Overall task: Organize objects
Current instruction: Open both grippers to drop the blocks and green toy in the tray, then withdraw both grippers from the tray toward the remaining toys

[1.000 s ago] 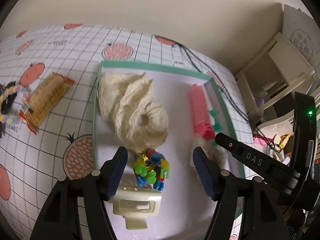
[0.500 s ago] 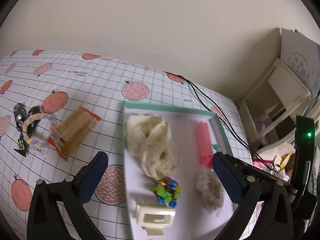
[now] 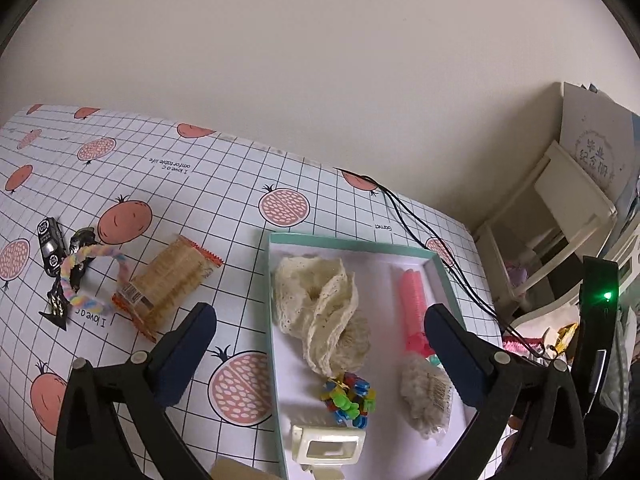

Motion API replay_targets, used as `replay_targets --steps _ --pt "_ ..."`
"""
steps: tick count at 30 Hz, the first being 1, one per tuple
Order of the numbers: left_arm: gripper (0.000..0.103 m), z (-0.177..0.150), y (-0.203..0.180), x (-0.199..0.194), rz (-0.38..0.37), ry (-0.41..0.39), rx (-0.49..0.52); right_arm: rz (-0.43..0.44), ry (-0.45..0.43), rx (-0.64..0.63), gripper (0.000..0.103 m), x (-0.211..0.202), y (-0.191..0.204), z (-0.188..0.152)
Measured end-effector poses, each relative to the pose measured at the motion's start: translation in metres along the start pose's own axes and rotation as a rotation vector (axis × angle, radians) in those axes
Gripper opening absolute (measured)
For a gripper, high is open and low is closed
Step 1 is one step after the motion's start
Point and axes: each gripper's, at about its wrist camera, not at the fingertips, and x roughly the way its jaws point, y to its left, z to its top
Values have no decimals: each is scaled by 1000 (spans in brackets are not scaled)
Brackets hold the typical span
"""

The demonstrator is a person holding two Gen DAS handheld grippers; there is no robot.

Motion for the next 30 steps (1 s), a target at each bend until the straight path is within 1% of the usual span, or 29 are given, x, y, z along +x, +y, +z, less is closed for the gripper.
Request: replay_targets --steps 1,3,5,6,7,8,13,17,21,26,30 --pt "103 0 0 -1 3 -2 2 -2 -1 -3 75 0 1 0" --pt "103 1 1 -2 -2 -3 0 7 -5 -2 79 0 2 0" --pt "103 2 3 -3 3 -3 -3 8 -14 -2 86 -1 2 0" --pt "103 3 5 -4 4 -5 -6 7 -17 -5 95 0 3 0" --pt "103 4 6 -4 3 -6 -10 8 -23 -10 101 -1 4 0" --pt "103 4 7 -5 2 -8 -14 7 -28 -18 103 -1 5 0" --pt "103 8 17 -8 10 -13 -28 -4 -49 -36 103 -3 8 0" --pt "103 11 28 -9 5 3 -58 -1 -64 -33 103 -5 9 1" --pt "103 16 39 -14 13 6 -71 11 -52 -40 103 -4 14 1" --pt "103 24 58 -27 50 -28 -76 21 -58 -61 103 -4 29 1" --pt "103 35 89 -42 90 -68 -148 51 -82 -73 103 -8 46 2"
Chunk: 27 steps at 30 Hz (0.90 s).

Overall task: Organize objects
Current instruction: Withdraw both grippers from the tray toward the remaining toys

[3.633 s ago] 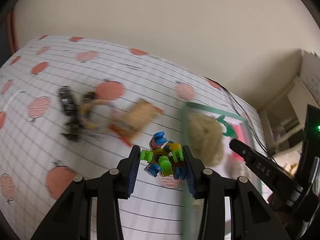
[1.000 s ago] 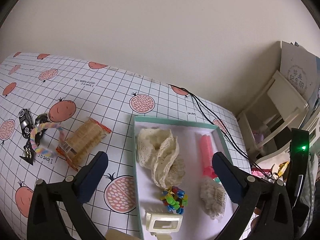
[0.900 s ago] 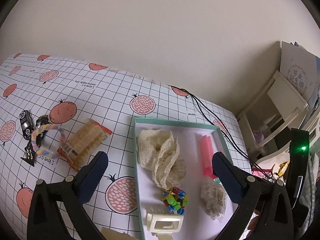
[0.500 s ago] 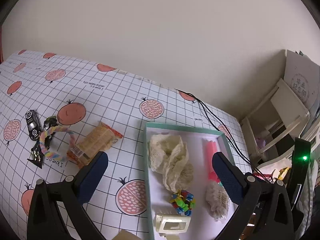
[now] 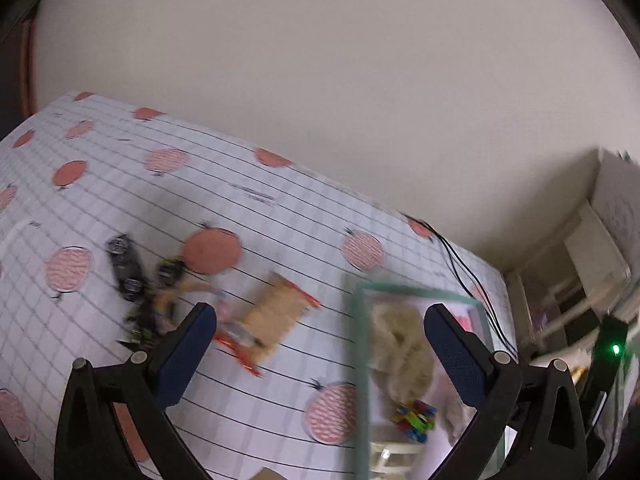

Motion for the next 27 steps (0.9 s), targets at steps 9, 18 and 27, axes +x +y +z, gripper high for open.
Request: replay_targets --steps 9,18,27 --pt "103 20 78 -22 80 -66 -113 78 -44 -82 102 -2 64 3" --pt "103 26 135 -25 173 -60 -174 100 19 -180 98 34 136 -15" --pt "103 26 150 -4 227 -6 -221 61 67 -206 91 76 171 -24"
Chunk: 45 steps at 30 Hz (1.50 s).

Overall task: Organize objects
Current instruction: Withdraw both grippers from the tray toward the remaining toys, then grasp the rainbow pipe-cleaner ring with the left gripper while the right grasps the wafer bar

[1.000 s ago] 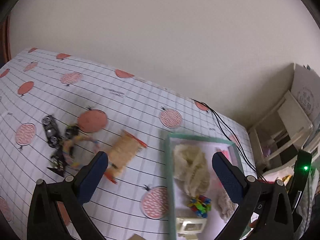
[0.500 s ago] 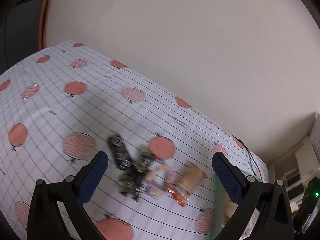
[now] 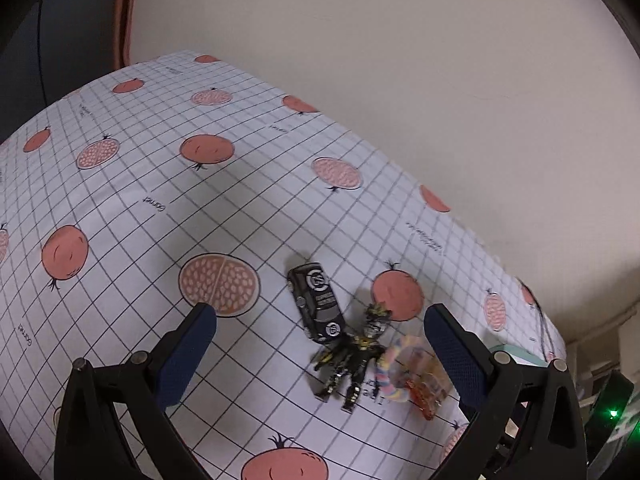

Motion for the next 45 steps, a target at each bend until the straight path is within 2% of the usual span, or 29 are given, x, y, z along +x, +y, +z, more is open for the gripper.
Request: replay_targets --steps 9,11,16,18,19,23,25,28,29,31,33,35,41,45 --pt "102 -7 -11 21 -30 44 47 -7 24 34 87 33 13 5" --pt "99 -10 -17 24 -34 50 67 -17 35 43 85 39 14 4" --pt "98 -17 -31 28 -30 54 119 -29 50 59 76 42 5 0" --pt "93 -20 -38 29 -37 59 141 -25 61 69 71 42 -2 -4" --pt "85 -21 -40 31 -38 66 153 -24 55 70 65 40 -5 -5" --pt "76 -27 -48 37 -40 93 185 -31 59 82 48 37 -13 -5" --pt "69 -31 -52 40 -34 102 210 -24 57 89 45 36 -17 -5" --pt "59 -35 -55 44 -28 116 235 -18 61 80 44 36 -18 -5" --pt "50 -35 -55 45 -29 120 236 -21 60 69 44 36 -17 -6" --pt "42 -36 -54 47 -25 128 237 -23 59 56 44 35 -16 -6" --pt "40 -37 -53 49 -26 129 235 -15 62 65 44 35 -18 -6" --pt "29 -37 -51 50 -24 131 230 -10 63 67 44 34 -19 -8" --pt "19 -38 -50 51 -22 130 240 -5 68 62 44 33 -20 -8" --pt "17 -38 -50 51 -23 129 243 -6 70 57 44 32 -20 -9"
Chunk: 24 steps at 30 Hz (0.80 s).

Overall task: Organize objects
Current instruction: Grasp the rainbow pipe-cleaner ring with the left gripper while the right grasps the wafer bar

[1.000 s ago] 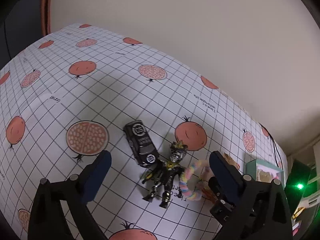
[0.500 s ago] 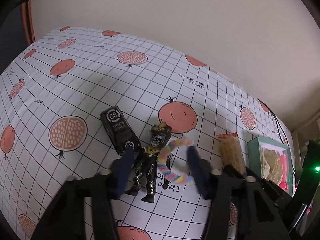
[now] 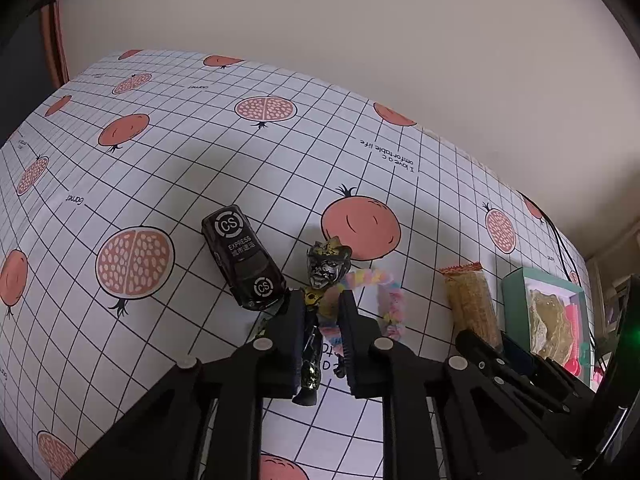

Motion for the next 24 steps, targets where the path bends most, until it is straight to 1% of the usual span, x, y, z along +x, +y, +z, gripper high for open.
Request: replay_targets --steps 5,6,8,15,20,24 --pt "17 0 -1 1 15 -4 10 -3 1 -5 44 0 0 0" --pt "17 0 0 1 10 -3 3 -3 2 -6 44 0 0 0" --pt "11 0 2 1 -1 -4 -10 -3 1 -4 44 0 0 0" --pt "8 1 7 -2 -22 2 -48 -10 1 -7 44 0 1 1" --pt "7 3 7 -6 -42 -6 -52 -10 2 -7 42 -2 -1 2" --pt "7 6 4 -17 -55 -33 -54 -2 -13 -14 42 -9 1 4"
